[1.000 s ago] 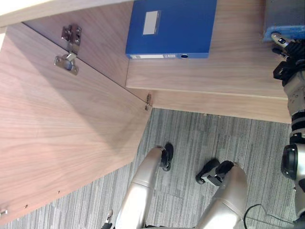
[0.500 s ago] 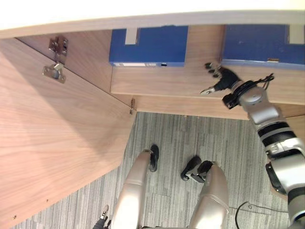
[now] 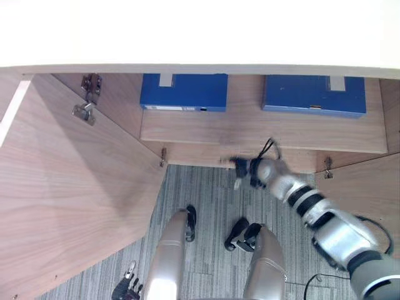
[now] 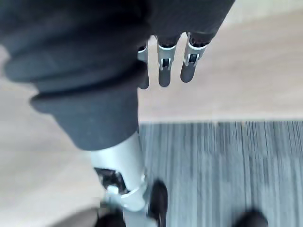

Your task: Walk over to the cabinet, pick up the folder, carry it to the office cabinet, place the folder inside the office cabinet, then close the office cabinet door

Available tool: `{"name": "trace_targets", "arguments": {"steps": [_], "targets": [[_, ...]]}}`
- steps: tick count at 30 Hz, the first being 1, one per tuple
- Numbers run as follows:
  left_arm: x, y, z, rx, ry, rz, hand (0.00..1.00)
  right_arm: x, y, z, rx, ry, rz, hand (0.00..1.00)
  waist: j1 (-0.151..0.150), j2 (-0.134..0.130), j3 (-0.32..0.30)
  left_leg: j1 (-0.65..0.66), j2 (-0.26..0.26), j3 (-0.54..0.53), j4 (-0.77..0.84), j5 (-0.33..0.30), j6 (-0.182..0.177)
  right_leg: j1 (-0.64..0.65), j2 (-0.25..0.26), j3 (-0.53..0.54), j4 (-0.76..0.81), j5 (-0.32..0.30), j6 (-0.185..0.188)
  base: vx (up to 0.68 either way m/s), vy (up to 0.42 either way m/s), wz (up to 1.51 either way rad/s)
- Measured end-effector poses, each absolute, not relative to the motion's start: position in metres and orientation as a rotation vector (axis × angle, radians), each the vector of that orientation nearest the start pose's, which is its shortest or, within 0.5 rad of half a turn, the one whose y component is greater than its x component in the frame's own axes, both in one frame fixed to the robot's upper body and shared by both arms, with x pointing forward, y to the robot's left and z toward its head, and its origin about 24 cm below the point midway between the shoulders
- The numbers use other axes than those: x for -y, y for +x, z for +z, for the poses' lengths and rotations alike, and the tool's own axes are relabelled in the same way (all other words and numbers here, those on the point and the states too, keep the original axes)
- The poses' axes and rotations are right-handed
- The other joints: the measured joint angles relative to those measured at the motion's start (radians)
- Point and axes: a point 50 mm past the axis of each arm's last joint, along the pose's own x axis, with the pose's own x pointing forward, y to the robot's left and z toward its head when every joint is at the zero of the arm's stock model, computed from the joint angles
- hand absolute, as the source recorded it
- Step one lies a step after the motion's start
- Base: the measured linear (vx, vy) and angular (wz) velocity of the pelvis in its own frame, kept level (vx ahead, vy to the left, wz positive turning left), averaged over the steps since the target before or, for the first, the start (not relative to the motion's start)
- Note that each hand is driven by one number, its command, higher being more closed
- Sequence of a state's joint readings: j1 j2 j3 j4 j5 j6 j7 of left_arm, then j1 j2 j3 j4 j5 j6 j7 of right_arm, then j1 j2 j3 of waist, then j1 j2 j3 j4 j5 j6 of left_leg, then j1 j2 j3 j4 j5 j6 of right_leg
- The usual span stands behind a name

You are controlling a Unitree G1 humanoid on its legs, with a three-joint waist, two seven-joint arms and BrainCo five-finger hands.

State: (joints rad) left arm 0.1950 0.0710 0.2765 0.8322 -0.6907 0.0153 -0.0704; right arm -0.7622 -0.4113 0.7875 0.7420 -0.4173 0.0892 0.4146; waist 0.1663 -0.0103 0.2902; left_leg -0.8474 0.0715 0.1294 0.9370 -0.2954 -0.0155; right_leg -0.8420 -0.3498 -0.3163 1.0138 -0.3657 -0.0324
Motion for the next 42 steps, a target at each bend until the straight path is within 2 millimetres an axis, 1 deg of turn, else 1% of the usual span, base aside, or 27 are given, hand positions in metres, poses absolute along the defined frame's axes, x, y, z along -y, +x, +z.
{"name": "trace_targets", "arguments": {"steps": [1, 2, 4, 5, 7, 8, 9, 10, 11, 13, 14, 15, 17, 18, 19, 20, 21, 22, 23, 24, 25, 26, 27, 28, 33, 37, 42], "targets": [[-0.222, 0.088, -0.147, -0.832, -0.702, 0.614, 0.00, 0.109, 0.328, 0.004, -0.418, -1.260, 0.893, 0.00, 0.003, 0.000, 0.001, 0.008, 0.014, 0.001, 0.006, -0.006, -0.003, 0.011, 0.013, -0.001, -0.006, 0.002, -0.001, 0.00, -0.002, -0.30], [-0.221, 0.086, -0.148, -0.839, -0.711, 0.624, 0.00, 0.097, 0.310, -0.017, -0.453, -1.221, 0.962, 0.00, -0.001, -0.001, 0.001, 0.029, 0.031, 0.004, 0.011, -0.014, -0.003, 0.033, 0.031, -0.001, -0.016, 0.005, -0.001, 0.01, 0.002, -0.34], [-0.219, 0.083, -0.150, -0.853, -0.725, 0.641, 0.00, 0.086, 0.292, -0.034, -0.485, -1.158, 1.008, 0.00, -0.006, -0.003, 0.003, 0.084, 0.060, 0.015, 0.007, -0.024, -0.004, 0.089, 0.060, -0.002, -0.045, 0.013, -0.001, 0.00, 0.002, -0.37], [-0.217, 0.082, -0.151, -0.858, -0.731, 0.645, 0.00, 0.084, 0.289, -0.037, -0.491, -1.145, 1.013, 0.00, -0.008, -0.002, 0.003, 0.105, 0.070, 0.018, 0.002, -0.026, -0.006, 0.111, 0.072, -0.002, -0.060, 0.018, 0.000, -0.01, -0.001, -0.43], [-0.214, 0.083, -0.153, -0.870, -0.739, 0.646, 0.00, 0.082, 0.279, -0.046, -0.510, -1.049, 0.983, 0.00, -0.007, -0.005, 0.003, 0.198, 0.119, 0.047, -0.052, -0.032, -0.011, 0.207, 0.114, -0.022, -0.153, 0.029, 0.016, 0.00, -0.002, -0.42], [-0.213, 0.084, -0.154, -0.875, -0.738, 0.645, 0.00, 0.083, 0.277, -0.048, -0.520, -0.979, 0.952, 0.00, -0.007, -0.006, 0.003, 0.226, 0.135, 0.063, -0.074, -0.026, -0.016, 0.238, 0.112, -0.043, -0.183, 0.035, 0.023, 0.03, 0.033, -0.41], [-0.213, 0.082, -0.155, -0.884, -0.735, 0.648, 0.00, 0.087, 0.270, -0.055, -0.552, -0.829, 0.877, 0.00, -0.007, -0.012, -0.002, 0.284, 0.160, 0.096, -0.126, -0.011, -0.021, 0.299, 0.113, -0.081, -0.250, 0.065, 0.028, 0.07, 0.070, -0.41], [-0.214, 0.079, -0.155, -0.892, -0.727, 0.658, 0.00, 0.091, 0.260, -0.065, -0.596, -0.664, 0.793, 0.00, -0.008, -0.021, -0.007, 0.345, 0.162, 0.109, -0.185, 0.007, -0.025, 0.362, 0.123, -0.107, -0.324, 0.105, 0.024, 0.08, 0.074, -0.38], [-0.215, 0.078, -0.156, -0.896, -0.723, 0.665, 0.00, 0.093, 0.255, -0.071, -0.624, -0.584, 0.753, 0.00, -0.013, -0.023, -0.014, 0.371, 0.164, 0.113, -0.215, 0.018, -0.025, 0.392, 0.135, -0.115, -0.365, 0.125, 0.019, 0.12, 0.049, -0.18], [-0.218, 0.077, -0.157, -0.911, -0.692, 0.672, 0.00, 0.109, 0.226, -0.103, -0.789, -0.273, 0.541, 0.00, -0.026, -0.035, -0.048, 0.475, 0.162, 0.130, -0.338, 0.066, -0.034, 0.506, 0.185, -0.131, -0.533, 0.211, 0.022, 0.12, 0.011, -0.10], [-0.219, 0.077, -0.157, -0.913, -0.680, 0.668, 0.00, 0.113, 0.219, -0.110, -0.833, -0.215, 0.489, 0.00, -0.028, -0.039, -0.055, 0.502, 0.160, 0.137, -0.363, 0.075, -0.039, 0.531, 0.194, -0.131, -0.565, 0.225, 0.022, 0.13, 0.010, -0.17], [-0.222, 0.075, -0.157, -0.931, -0.634, 0.657, 0.00, 0.124, 0.206, -0.123, -0.913, -0.137, 0.378, 0.00, -0.039, -0.043, -0.060, 0.556, 0.154, 0.152, -0.413, 0.092, -0.041, 0.579, 0.202, -0.139, -0.617, 0.248, 0.036, 0.14, 0.026, -0.15], [-0.222, 0.070, -0.159, -0.967, -0.580, 0.647, 0.00, 0.147, 0.181, -0.140, -1.026, -0.054, 0.185, 0.00, -0.050, -0.038, -0.094, 0.659, 0.152, 0.203, -0.521, 0.129, -0.037, 0.648, 0.193, -0.203, -0.683, 0.293, 0.091, 0.15, 0.030, -0.32], [-0.223, 0.068, -0.160, -0.972, -0.576, 0.658, 0.00, 0.151, 0.177, -0.142, -1.040, -0.032, 0.148, 0.00, -0.053, -0.038, -0.101, 0.687, 0.151, 0.222, -0.557, 0.146, -0.036, 0.661, 0.171, -0.253, -0.660, 0.270, 0.068, 0.14, 0.026, -0.36], [-0.224, 0.068, -0.159, -0.975, -0.552, 0.661, 0.00, 0.158, 0.168, -0.146, -1.061, 0.016, 0.059, 0.00, -0.063, -0.037, -0.113, 0.743, 0.146, 0.239, -0.617, 0.171, -0.043, 0.692, 0.089, -0.361, -0.570, 0.255, 0.046, 0.11, 0.016, -0.23], [-0.225, 0.068, -0.159, -0.977, -0.539, 0.659, 0.00, 0.159, 0.162, -0.149, -1.073, 0.047, 0.019, 0.00, -0.064, -0.037, -0.121, 0.766, 0.147, 0.247, -0.637, 0.179, -0.050, 0.705, 0.051, -0.385, -0.537, 0.257, 0.044, 0.12, 0.004, -0.28], [-0.228, 0.067, -0.159, -0.986, -0.514, 0.660, 0.00, 0.160, 0.151, -0.154, -1.099, 0.108, -0.051, 0.00, -0.066, -0.049, -0.140, 0.797, 0.136, 0.259, -0.656, 0.187, -0.064, 0.736, -0.012, -0.399, -0.557, 0.347, 0.015, 0.08, -0.022, -0.27], [-0.229, 0.069, -0.159, -0.987, -0.501, 0.656, 0.00, 0.161, 0.147, -0.155, -1.106, 0.126, -0.082, 0.00, -0.068, -0.054, -0.149, 0.804, 0.135, 0.258, -0.663, 0.187, -0.070, 0.740, -0.010, -0.369, -0.574, 0.359, 0.044, 0.09, -0.112, -0.54], [-0.227, 0.066, -0.161, -1.015, -0.493, 0.659, 0.00, 0.168, 0.132, -0.160, -1.144, 0.183, -0.181, 0.00, -0.068, -0.051, -0.191, 0.835, 0.123, 0.257, -0.765, 0.214, -0.081, 0.755, 0.042, -0.377, -0.661, 0.370, 0.028, 0.03, -0.113, -0.57], [-0.227, 0.064, -0.162, -1.024, -0.488, 0.665, 0.00, 0.170, 0.127, -0.162, -1.156, 0.193, -0.208, 0.00, -0.066, -0.053, -0.203, 0.851, 0.113, 0.260, -0.805, 0.234, -0.075, 0.759, 0.058, -0.382, -0.702, 0.372, 0.032, 0.01, -0.121, -0.68], [-0.227, 0.061, -0.163, -1.038, -0.481, 0.669, 0.00, 0.173, 0.122, -0.163, -1.168, 0.207, -0.238, 0.00, -0.066, -0.053, -0.215, 0.870, 0.105, 0.272, -0.840, 0.249, -0.075, 0.768, 0.073, -0.384, -0.749, 0.376, 0.038, 0.00, -0.064, -0.59], [-0.226, 0.059, -0.163, -1.047, -0.476, 0.673, 0.00, 0.181, 0.114, -0.165, -1.180, 0.220, -0.301, 0.00, -0.070, -0.052, -0.228, 0.887, 0.091, 0.303, -0.886, 0.270, -0.080, 0.786, 0.102, -0.386, -0.846, 0.395, 0.066, -0.01, -0.071, -0.59], [-0.223, 0.058, -0.164, -1.055, -0.477, 0.671, 0.00, 0.189, 0.107, -0.166, -1.191, 0.232, -0.350, 0.00, -0.075, -0.046, -0.230, 0.892, 0.087, 0.322, -0.898, 0.275, -0.082, 0.797, 0.121, -0.379, -0.910, 0.426, 0.078, -0.03, -0.060, -0.63], [-0.222, 0.055, -0.165, -1.064, -0.471, 0.674, 0.00, 0.195, 0.099, -0.167, -1.203, 0.250, -0.403, 0.00, -0.082, -0.043, -0.231, 0.894, 0.084, 0.341, -0.902, 0.275, -0.081, 0.803, 0.142, -0.362, -0.963, 0.456, 0.076, -0.06, -0.038, -0.51], [-0.225, 0.047, -0.165, -1.092, -0.443, 0.686, 0.00, 0.200, 0.061, -0.173, -1.266, 0.332, -0.567, 0.00, -0.113, -0.042, -0.233, 0.946, 0.071, 0.383, -0.910, 0.274, -0.093, 0.833, 0.152, -0.320, -1.014, 0.487, 0.082, -0.02, -0.015, -0.26], [-0.226, 0.046, -0.165, -1.100, -0.425, 0.685, 0.00, 0.200, 0.055, -0.174, -1.269, 0.374, -0.630, 0.00, -0.123, -0.042, -0.236, 0.960, 0.069, 0.420, -0.903, 0.266, -0.098, 0.849, 0.174, -0.282, -1.084, 0.525, 0.080, -0.04, -0.052, -0.27], [-0.225, 0.044, -0.166, -1.110, -0.418, 0.688, 0.00, 0.202, 0.050, -0.174, -1.260, 0.418, -0.704, 0.00, -0.130, -0.037, -0.236, 0.976, 0.075, 0.428, -0.900, 0.260, -0.105, 0.862, 0.185, -0.261, -1.098, 0.530, 0.079, 0.00, -0.059, -0.09]]}}
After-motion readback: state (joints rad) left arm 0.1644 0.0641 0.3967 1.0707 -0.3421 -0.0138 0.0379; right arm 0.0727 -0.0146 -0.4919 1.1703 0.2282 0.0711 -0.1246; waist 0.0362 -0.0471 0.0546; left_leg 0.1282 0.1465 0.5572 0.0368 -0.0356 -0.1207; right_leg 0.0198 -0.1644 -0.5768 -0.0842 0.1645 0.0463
